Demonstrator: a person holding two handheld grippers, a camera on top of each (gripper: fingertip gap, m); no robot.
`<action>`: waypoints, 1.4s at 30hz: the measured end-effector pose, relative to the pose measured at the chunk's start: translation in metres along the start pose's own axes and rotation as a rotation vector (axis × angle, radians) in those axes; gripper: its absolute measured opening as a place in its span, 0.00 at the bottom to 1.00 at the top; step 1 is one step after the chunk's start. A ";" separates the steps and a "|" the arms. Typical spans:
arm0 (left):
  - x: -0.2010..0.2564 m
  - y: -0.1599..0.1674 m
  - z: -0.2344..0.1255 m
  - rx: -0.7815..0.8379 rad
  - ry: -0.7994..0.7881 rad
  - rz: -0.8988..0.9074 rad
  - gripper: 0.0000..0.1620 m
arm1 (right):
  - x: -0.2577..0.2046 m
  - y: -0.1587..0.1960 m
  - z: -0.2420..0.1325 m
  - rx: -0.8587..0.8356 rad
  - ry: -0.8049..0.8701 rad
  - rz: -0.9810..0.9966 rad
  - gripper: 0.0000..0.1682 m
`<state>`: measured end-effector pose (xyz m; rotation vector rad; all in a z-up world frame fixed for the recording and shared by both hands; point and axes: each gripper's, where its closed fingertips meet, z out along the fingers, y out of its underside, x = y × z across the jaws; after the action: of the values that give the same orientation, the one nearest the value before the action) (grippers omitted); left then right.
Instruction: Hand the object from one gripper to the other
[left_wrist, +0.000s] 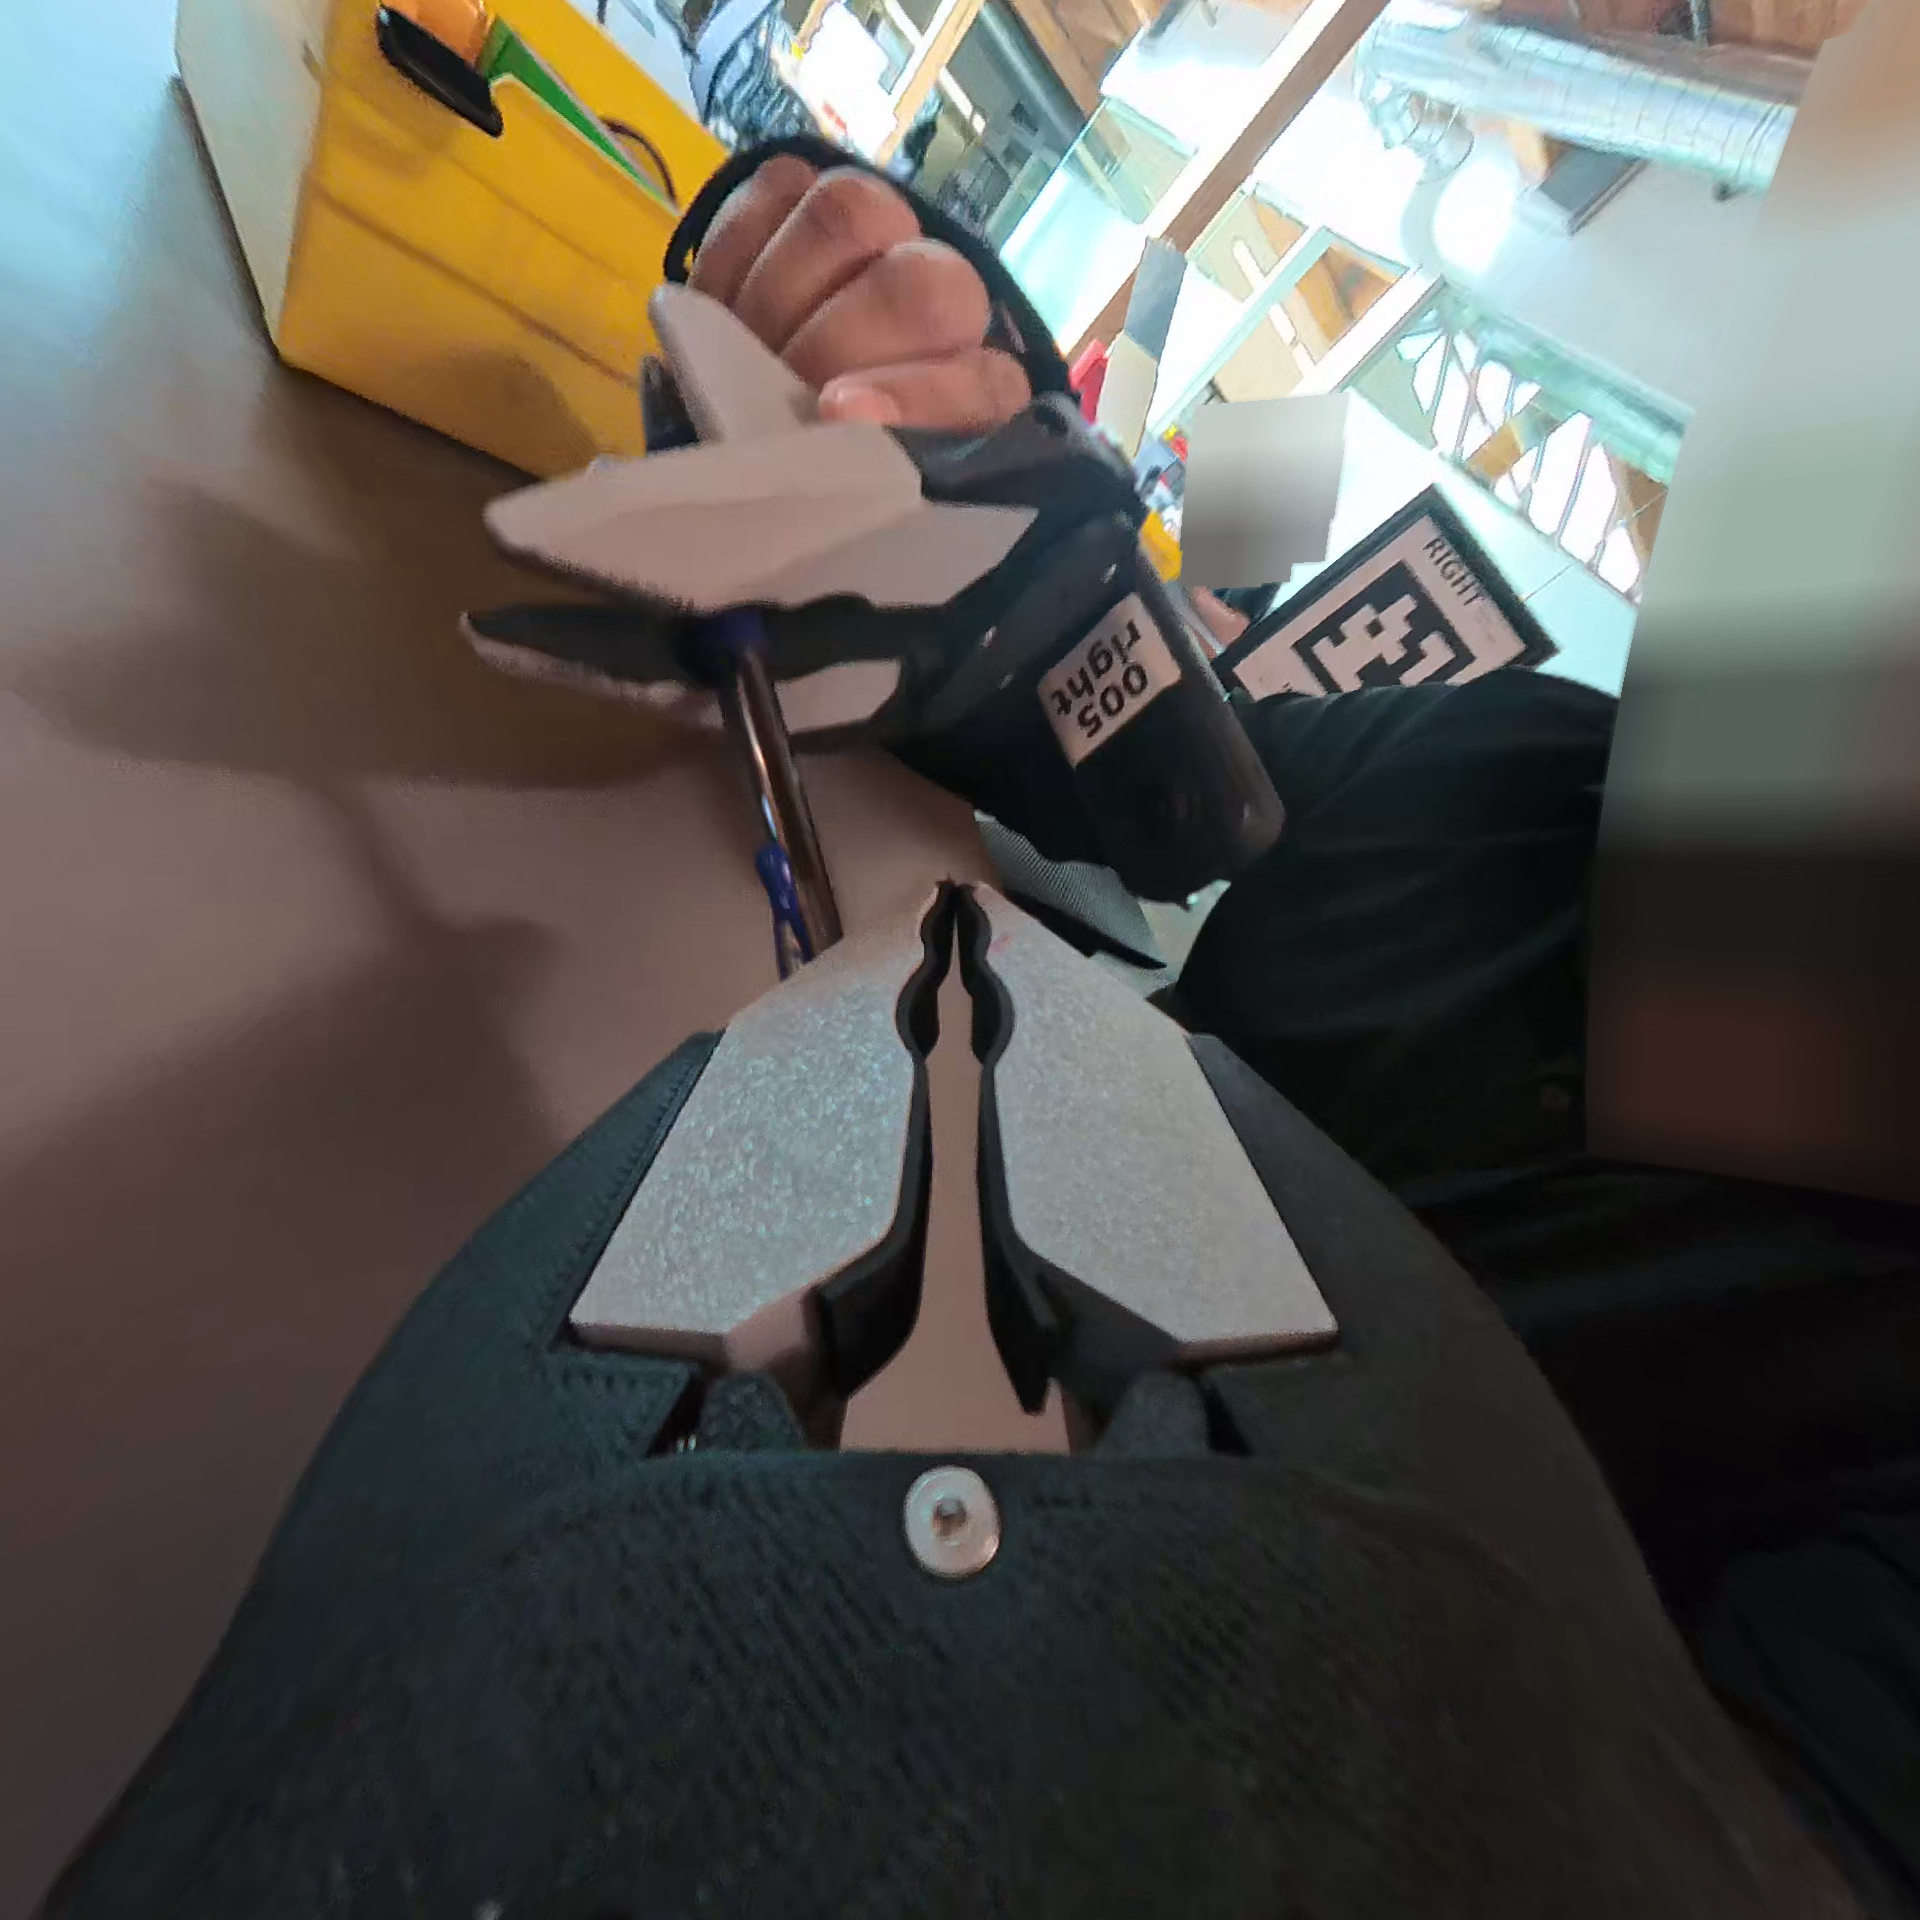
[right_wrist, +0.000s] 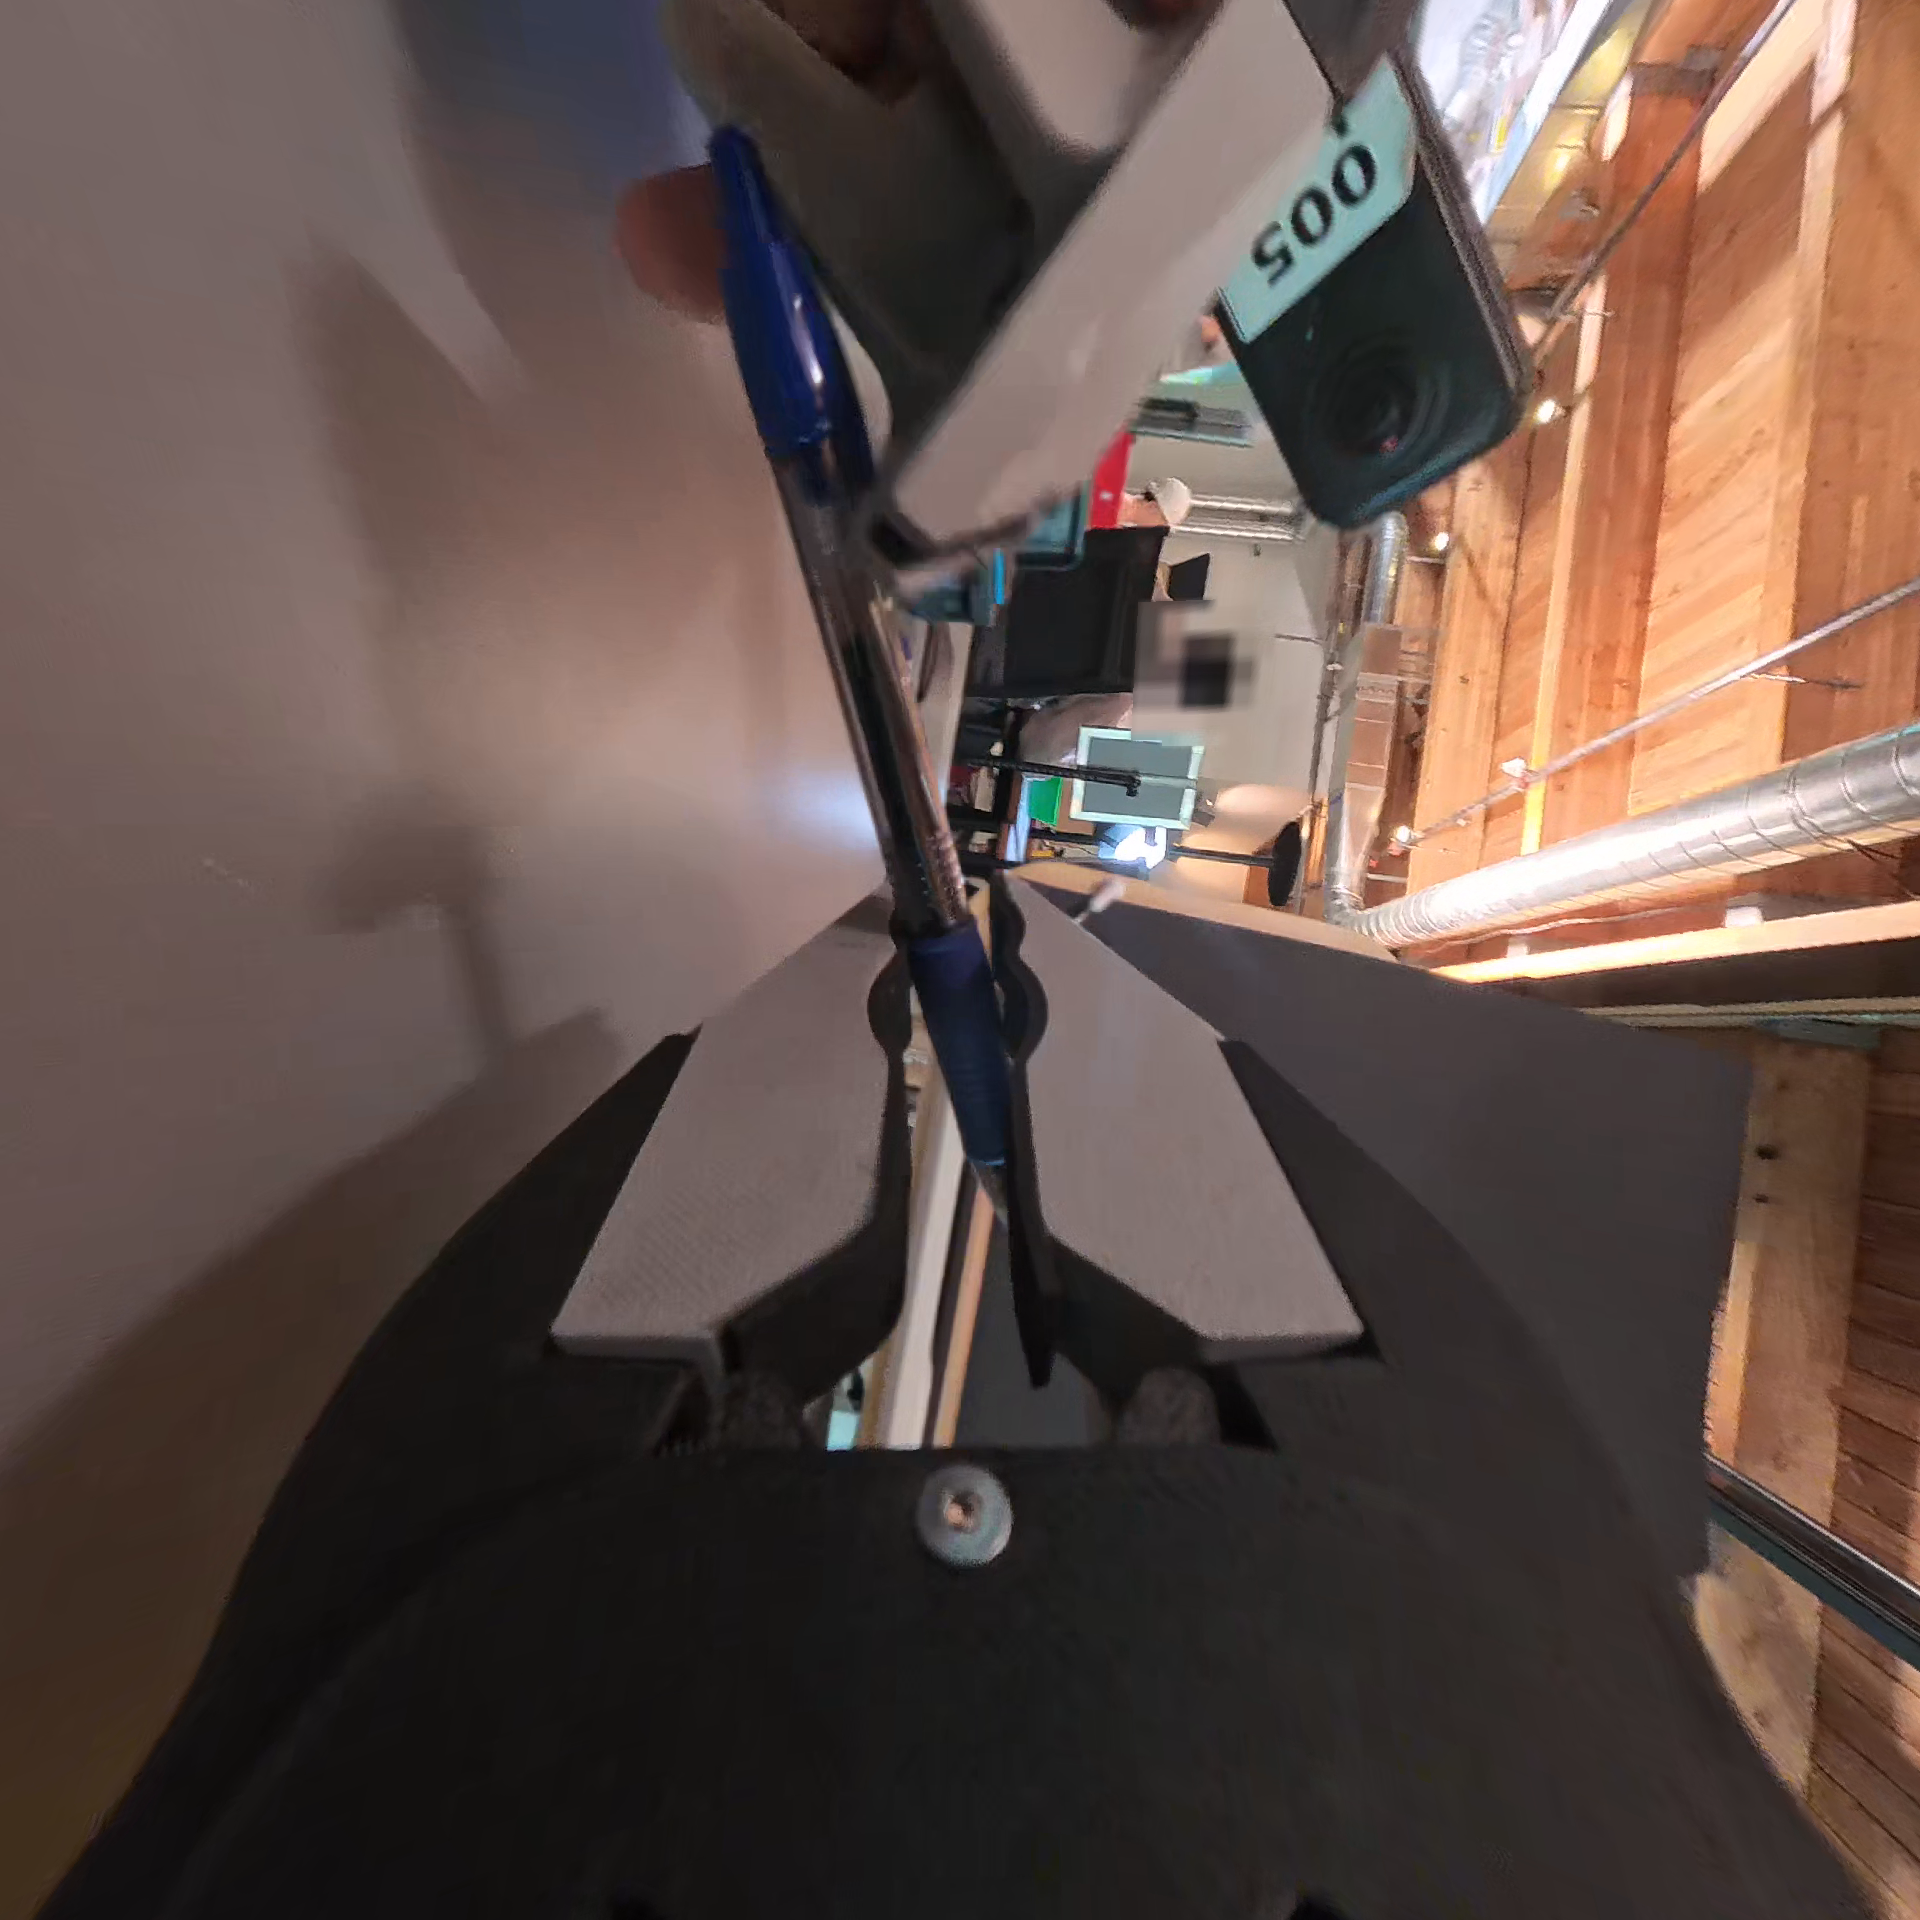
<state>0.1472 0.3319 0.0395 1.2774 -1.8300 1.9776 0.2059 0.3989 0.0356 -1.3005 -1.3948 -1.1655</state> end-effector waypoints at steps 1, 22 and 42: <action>0.000 0.001 -0.004 -0.006 -0.015 0.013 0.00 | 0.003 0.002 -0.001 -0.005 0.012 -0.001 0.06; -0.041 -0.001 -0.009 -0.020 -0.250 0.034 0.07 | -0.003 0.000 -0.001 0.001 -0.015 0.014 0.04; -0.037 -0.095 -0.033 0.582 -0.531 0.537 0.06 | 0.068 0.022 -0.012 0.560 -0.342 1.907 0.28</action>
<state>0.2150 0.3990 0.0892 1.7414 -2.0649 2.8304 0.2235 0.3991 0.1065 -1.5719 -0.1221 0.6975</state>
